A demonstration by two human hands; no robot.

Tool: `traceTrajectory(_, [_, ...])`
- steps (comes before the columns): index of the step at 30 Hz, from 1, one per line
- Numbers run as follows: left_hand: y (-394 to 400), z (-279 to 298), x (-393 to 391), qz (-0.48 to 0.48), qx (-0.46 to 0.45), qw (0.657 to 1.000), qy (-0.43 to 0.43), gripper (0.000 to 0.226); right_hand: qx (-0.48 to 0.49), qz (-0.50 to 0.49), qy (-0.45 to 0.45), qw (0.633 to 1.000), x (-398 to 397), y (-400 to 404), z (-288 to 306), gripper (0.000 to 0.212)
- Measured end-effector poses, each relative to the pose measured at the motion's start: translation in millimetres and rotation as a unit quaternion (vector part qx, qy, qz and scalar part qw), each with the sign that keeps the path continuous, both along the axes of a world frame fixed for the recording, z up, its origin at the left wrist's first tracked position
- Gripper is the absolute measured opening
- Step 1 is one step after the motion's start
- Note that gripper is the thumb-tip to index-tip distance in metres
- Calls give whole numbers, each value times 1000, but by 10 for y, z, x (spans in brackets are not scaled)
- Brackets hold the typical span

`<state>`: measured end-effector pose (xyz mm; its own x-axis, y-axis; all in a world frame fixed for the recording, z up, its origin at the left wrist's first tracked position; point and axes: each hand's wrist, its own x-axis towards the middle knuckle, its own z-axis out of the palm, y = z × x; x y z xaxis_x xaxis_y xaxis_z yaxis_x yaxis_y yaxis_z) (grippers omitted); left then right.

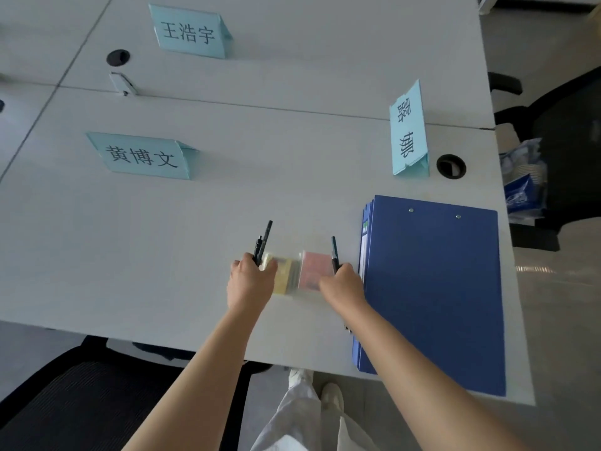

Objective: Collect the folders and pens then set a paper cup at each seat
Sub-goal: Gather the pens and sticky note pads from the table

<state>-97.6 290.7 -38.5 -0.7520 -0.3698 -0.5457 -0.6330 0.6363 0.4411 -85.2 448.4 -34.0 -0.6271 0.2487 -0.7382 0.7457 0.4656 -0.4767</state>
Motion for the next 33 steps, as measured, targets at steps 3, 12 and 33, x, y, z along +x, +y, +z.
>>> traceTrajectory(3, [197, 59, 18, 11, 88, 996, 4, 18, -55, -25, 9, 998, 64, 114, 97, 26])
traceTrajectory(12, [878, 150, 58, 28, 294, 953, -73, 22, -63, -103, 27, 992, 90, 352, 249, 45])
traceTrajectory(33, [761, 343, 293, 74, 357, 930, -56, 23, -86, -97, 82, 988, 337, 507, 477, 31])
